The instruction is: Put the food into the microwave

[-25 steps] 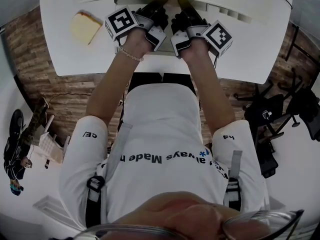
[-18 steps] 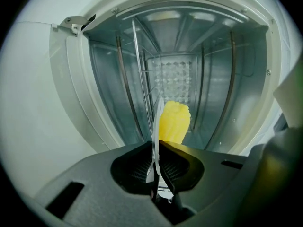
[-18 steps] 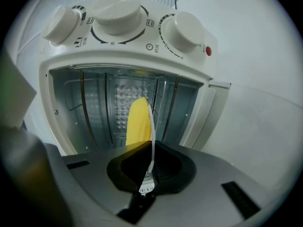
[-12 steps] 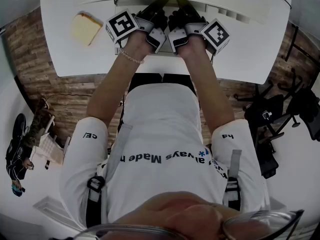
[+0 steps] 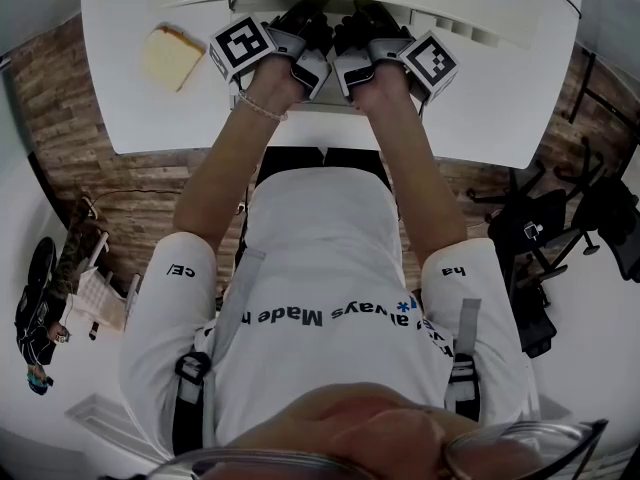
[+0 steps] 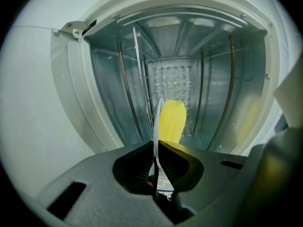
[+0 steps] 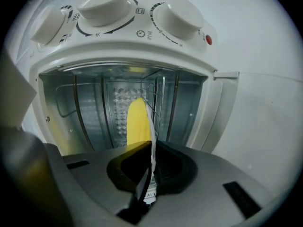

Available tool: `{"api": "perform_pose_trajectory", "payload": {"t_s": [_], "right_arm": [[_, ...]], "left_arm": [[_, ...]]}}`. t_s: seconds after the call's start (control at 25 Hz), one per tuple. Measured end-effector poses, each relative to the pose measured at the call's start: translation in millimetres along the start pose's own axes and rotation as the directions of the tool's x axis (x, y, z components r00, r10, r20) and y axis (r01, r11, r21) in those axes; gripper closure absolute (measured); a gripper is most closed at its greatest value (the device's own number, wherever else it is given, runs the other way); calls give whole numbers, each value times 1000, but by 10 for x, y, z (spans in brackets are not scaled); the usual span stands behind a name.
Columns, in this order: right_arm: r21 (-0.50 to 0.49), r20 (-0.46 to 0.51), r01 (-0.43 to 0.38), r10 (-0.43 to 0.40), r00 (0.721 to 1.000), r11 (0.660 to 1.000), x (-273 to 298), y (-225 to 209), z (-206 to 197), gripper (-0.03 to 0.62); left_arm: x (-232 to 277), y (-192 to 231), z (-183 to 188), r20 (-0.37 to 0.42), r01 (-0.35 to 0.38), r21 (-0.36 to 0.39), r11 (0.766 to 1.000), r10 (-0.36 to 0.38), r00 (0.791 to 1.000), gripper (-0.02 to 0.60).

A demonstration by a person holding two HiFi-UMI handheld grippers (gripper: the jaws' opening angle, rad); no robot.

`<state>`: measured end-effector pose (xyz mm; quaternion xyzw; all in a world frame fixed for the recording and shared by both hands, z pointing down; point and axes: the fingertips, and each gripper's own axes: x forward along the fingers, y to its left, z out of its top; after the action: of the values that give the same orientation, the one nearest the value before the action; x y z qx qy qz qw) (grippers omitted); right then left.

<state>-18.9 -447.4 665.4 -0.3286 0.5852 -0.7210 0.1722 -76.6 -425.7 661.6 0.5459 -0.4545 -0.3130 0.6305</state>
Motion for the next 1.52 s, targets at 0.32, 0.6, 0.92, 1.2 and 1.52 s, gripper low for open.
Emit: {"api": "perform_pose_trajectory", "payload": {"t_s": [0.32,0.6,0.92,1.2,1.52], "right_arm": [[-20,-5,8,-8,1000,1000,-81,20,-41,522],[-131,-29,31,-35,999,991,-329,29,18,522],[-338,-83,12,-42,996,941,-585,259,66,522],[-610,-132,-70,-15,991,789,-898,641,25,540],[-882,-161,-150,14,987,448,-1307,1283,-133,562]], "left_arm": [[60,-1,62,17,15,-27,1000,-14,1000,558],[-32,-140,-63,27,10,-8,1000,-10,1000,456],[-326,-284,-250,-1,-26,89,996,27,1000,442],[-649,-667,-364,-30,-2,312,950,12,999,482],[-939,-1264,-475,-52,65,575,816,-43,998,548]]}}
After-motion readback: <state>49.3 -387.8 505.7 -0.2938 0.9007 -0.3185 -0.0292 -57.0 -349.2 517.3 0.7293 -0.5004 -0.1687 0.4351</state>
